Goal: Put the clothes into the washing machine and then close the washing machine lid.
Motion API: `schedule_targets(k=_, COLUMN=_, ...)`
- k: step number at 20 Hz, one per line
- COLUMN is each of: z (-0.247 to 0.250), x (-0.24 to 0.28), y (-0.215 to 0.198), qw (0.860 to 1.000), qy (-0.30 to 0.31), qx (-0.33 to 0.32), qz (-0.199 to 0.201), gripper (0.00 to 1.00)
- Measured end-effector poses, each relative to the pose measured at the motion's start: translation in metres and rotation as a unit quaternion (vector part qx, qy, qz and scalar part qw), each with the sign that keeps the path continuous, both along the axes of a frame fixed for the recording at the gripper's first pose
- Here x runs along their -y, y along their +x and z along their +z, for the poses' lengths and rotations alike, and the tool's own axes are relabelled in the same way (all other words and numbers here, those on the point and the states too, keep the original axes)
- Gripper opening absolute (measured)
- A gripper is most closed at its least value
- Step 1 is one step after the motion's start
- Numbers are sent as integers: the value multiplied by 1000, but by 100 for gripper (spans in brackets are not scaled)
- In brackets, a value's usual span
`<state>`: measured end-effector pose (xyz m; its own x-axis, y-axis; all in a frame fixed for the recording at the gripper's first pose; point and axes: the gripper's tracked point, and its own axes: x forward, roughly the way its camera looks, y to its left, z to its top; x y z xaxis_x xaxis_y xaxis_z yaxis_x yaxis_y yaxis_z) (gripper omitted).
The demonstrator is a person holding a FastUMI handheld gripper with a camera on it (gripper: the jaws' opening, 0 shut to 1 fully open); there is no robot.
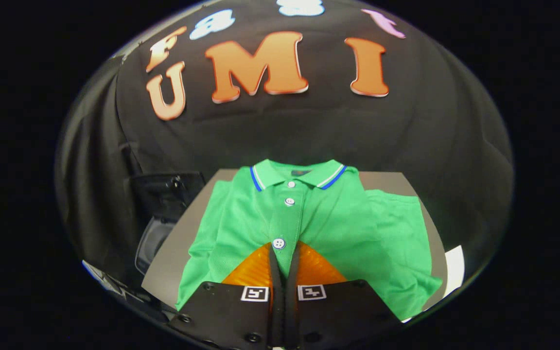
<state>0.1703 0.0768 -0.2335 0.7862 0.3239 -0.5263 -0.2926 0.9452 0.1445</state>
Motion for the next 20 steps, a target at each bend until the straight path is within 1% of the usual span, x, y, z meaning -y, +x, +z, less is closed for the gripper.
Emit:
schedule_targets(k=2, z=16, x=-4, y=-7, qw=997, qy=41, qx=58, qz=-14, gripper=8)
schedule_targets(k=4, z=36, x=-2, y=-19, qw=991, qy=66, qx=116, qz=-22, gripper=8)
schedule_targets(k=6, z=66, x=-2, y=-32, qw=981, qy=73, qx=177, qz=-24, gripper=8)
schedule_targets(k=8, z=97, x=-9, y=-46, qw=973, qy=71, qx=218, qz=-21, gripper=8)
schedule_targets(k=10, z=123, x=-17, y=-59, qw=966, qy=72, qx=248, qz=-22, gripper=8)
schedule_targets(k=13, z=156, x=-32, y=-82, qw=956, qy=93, qx=277, qz=-34, gripper=8)
schedule_targets(k=16, z=185, x=-58, y=-103, qw=945, qy=125, qx=300, qz=-38, gripper=8)
schedule_targets(k=20, z=223, x=-94, y=-125, qw=934, qy=145, qx=326, qz=-36, gripper=8)
